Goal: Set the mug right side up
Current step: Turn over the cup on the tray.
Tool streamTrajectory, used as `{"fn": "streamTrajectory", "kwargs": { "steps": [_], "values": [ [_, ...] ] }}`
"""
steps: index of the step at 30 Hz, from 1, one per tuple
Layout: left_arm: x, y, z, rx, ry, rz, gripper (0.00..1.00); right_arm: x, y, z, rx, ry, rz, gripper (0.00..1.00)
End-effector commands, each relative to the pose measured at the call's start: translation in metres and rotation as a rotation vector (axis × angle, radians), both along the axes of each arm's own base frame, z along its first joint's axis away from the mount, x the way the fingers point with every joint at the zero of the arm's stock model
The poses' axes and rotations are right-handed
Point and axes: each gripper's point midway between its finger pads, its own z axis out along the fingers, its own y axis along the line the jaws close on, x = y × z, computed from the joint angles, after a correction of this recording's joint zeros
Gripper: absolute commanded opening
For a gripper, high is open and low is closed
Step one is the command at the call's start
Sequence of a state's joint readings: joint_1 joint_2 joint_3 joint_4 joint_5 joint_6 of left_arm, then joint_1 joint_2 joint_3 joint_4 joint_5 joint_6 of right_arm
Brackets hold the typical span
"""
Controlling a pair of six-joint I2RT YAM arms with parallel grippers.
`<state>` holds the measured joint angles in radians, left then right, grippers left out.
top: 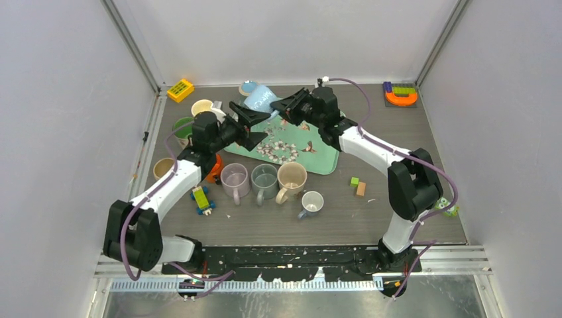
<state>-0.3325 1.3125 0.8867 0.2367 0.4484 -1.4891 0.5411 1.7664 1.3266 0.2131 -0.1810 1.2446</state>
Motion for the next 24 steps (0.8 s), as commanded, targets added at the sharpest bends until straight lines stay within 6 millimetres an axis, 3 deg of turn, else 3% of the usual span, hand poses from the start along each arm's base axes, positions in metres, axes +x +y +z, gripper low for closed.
{"fn": "streamTrajectory", "kwargs": {
  "steps": [1,6,12,24],
  "values": [
    [0.014,0.011,0.009,-0.114,-0.002,0.03,0.82,-0.013,-0.012,0.137,0.266,-0.297,-0.015,0.01],
    [0.024,0.013,0.01,-0.157,-0.013,0.011,0.77,-0.021,-0.014,0.146,0.285,-0.311,-0.002,0.01],
    [0.031,0.013,0.028,-0.188,-0.081,-0.022,0.74,-0.029,-0.012,0.154,0.362,-0.305,0.036,0.01],
    [0.04,0.014,0.04,-0.214,-0.123,-0.025,0.57,-0.047,0.013,0.153,0.508,-0.246,0.124,0.01]
  ]
}}
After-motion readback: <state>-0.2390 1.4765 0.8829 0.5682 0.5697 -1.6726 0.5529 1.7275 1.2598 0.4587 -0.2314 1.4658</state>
